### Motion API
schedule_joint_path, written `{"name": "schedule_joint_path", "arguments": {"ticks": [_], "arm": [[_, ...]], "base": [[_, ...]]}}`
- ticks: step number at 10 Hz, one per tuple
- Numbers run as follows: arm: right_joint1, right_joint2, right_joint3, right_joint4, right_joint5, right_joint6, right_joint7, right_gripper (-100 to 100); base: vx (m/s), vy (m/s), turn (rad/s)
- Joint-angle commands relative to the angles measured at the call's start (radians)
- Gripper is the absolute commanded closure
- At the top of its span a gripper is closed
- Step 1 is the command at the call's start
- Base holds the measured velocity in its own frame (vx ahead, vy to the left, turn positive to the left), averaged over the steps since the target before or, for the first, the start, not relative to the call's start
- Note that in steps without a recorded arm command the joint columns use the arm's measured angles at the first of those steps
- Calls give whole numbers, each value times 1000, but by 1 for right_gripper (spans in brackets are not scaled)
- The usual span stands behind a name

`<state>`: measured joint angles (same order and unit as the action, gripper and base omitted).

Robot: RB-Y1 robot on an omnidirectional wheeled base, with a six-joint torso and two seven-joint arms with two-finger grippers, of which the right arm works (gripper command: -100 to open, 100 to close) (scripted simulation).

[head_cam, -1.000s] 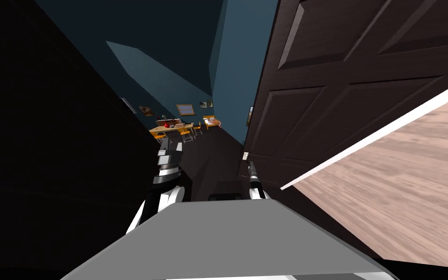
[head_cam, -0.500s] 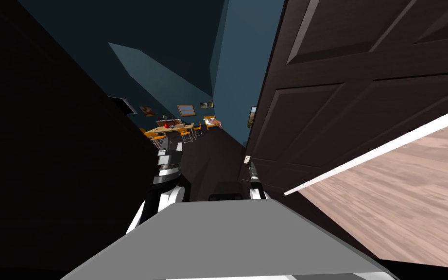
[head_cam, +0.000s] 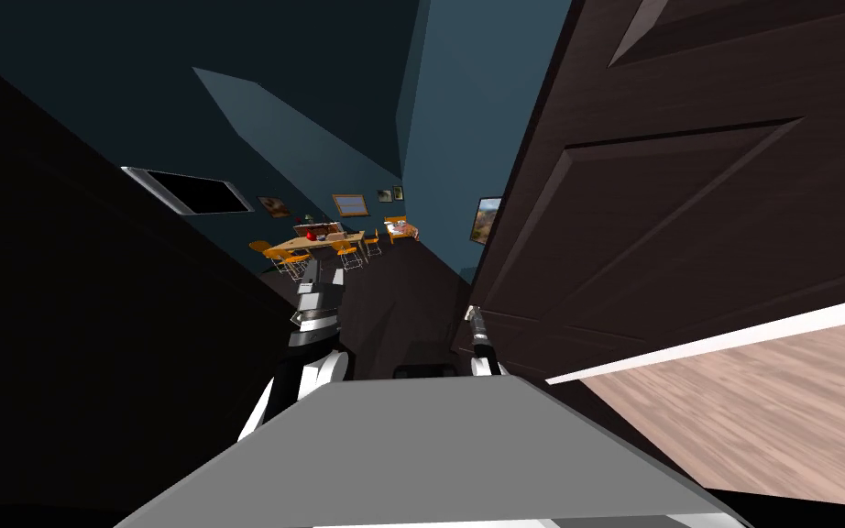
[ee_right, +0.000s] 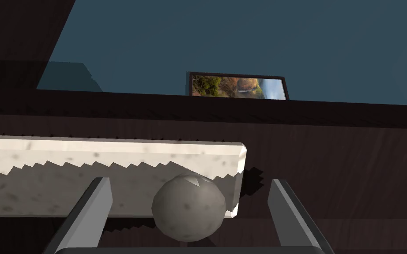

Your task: Push the door open

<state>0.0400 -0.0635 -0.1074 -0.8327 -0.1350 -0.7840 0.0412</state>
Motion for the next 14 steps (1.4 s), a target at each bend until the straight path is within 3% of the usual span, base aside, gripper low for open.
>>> {"name": "schedule_joint_path", "arguments": {"ticks": [1,6,14], "arm": [[-1,-1,0,0,0,2,0,100],[-1,-1,0,0,0,2,0,100],[-12,-16,-89,6,-49,24,26,100]], "base": [[-17,7,4],[-14,2,2],[178,36,-57]]}}
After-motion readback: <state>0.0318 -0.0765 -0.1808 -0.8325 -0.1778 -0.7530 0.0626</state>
